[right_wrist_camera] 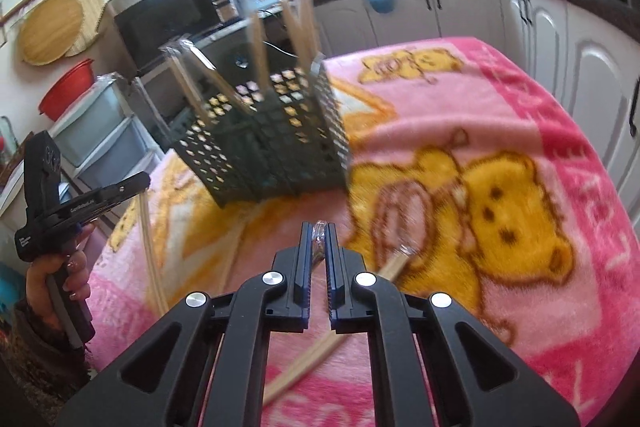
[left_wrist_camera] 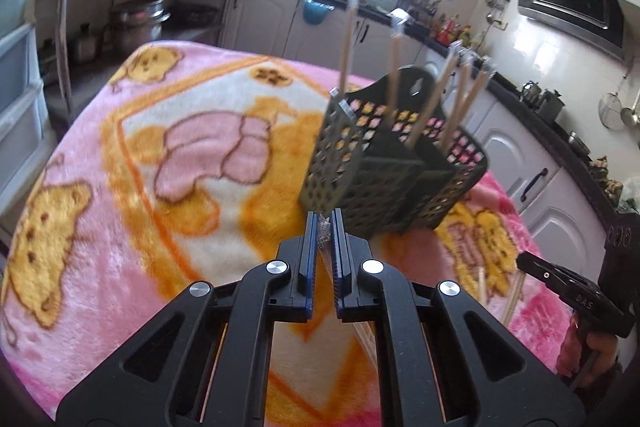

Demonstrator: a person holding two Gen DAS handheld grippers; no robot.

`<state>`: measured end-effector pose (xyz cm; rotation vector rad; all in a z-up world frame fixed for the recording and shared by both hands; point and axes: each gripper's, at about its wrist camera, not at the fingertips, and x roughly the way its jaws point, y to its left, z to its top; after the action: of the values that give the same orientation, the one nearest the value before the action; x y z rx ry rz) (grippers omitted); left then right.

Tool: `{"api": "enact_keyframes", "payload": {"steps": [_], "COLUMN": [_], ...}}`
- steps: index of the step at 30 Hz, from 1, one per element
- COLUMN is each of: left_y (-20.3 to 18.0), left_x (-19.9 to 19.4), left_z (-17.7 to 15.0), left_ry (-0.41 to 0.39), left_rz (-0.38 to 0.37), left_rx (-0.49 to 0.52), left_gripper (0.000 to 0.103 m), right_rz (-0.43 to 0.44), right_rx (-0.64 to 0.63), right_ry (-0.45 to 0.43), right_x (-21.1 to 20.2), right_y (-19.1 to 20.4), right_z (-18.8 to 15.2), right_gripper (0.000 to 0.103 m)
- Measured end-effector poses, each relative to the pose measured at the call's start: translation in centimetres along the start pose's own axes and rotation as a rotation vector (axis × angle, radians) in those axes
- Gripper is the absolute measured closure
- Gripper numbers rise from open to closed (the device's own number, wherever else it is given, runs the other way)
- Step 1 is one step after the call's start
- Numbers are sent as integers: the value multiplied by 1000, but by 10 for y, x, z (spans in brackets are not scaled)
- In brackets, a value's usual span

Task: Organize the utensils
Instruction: 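Lift both chopsticks upright and carry them above the green caddy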

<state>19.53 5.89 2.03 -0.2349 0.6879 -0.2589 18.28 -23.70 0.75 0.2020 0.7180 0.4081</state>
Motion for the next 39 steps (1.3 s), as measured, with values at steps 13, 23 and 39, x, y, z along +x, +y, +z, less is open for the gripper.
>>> {"api": "enact_keyframes", "payload": {"steps": [13, 23, 39], "left_y": [-27, -56, -102], "left_x": [-34, -50, -64], "left_z": [23, 48, 97], "left_ry": [-85, -141, -254], "left_rz": [-34, -80, -155], "left_rx": [70, 146, 211], "left_gripper": [100, 100, 100], "right_rz": [72, 74, 44], "right_rx": [-125, -190, -223], "right_ry": [-91, -186, -329], "right_x": [-24, -48, -78], "right_y": [52, 69, 72], "right_z": [33, 59, 100], "right_gripper": [98, 98, 98]}}
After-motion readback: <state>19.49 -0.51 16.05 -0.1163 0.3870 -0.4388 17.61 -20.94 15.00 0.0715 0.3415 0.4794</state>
